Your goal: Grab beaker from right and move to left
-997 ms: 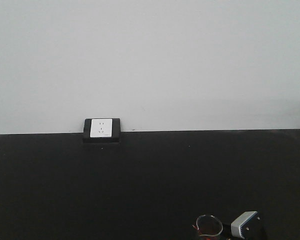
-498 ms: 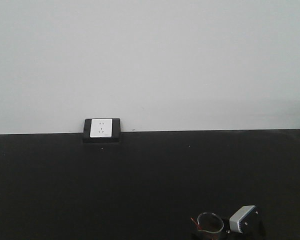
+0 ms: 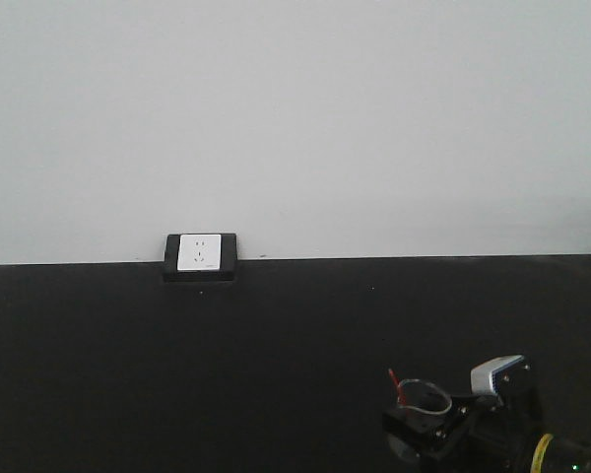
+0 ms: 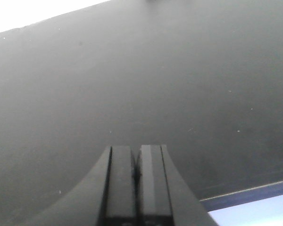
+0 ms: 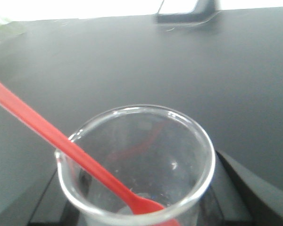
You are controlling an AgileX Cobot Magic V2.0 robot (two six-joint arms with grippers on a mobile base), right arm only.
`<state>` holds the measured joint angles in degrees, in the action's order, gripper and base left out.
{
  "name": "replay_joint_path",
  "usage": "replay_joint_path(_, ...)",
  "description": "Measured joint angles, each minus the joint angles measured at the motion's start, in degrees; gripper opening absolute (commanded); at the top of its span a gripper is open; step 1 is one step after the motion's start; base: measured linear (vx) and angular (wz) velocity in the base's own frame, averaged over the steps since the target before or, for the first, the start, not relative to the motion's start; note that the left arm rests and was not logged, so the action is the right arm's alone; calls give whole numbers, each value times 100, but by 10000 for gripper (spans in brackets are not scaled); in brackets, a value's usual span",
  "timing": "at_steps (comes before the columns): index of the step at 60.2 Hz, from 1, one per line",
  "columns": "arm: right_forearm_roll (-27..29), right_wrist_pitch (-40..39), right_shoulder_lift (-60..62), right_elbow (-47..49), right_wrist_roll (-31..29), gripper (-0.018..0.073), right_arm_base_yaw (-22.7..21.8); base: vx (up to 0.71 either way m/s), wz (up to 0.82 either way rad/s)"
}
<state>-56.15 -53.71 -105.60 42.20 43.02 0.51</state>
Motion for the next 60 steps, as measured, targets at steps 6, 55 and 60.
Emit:
replay_joint_path(6,-71,761,690,-6,533,-3,0,0,0)
replay_joint_path(55,-3991,2272,4663,-46,4681,-3,0,0,0)
replay_joint_path(60,-4023,2248,4699,-46,4686,-3,0,0,0)
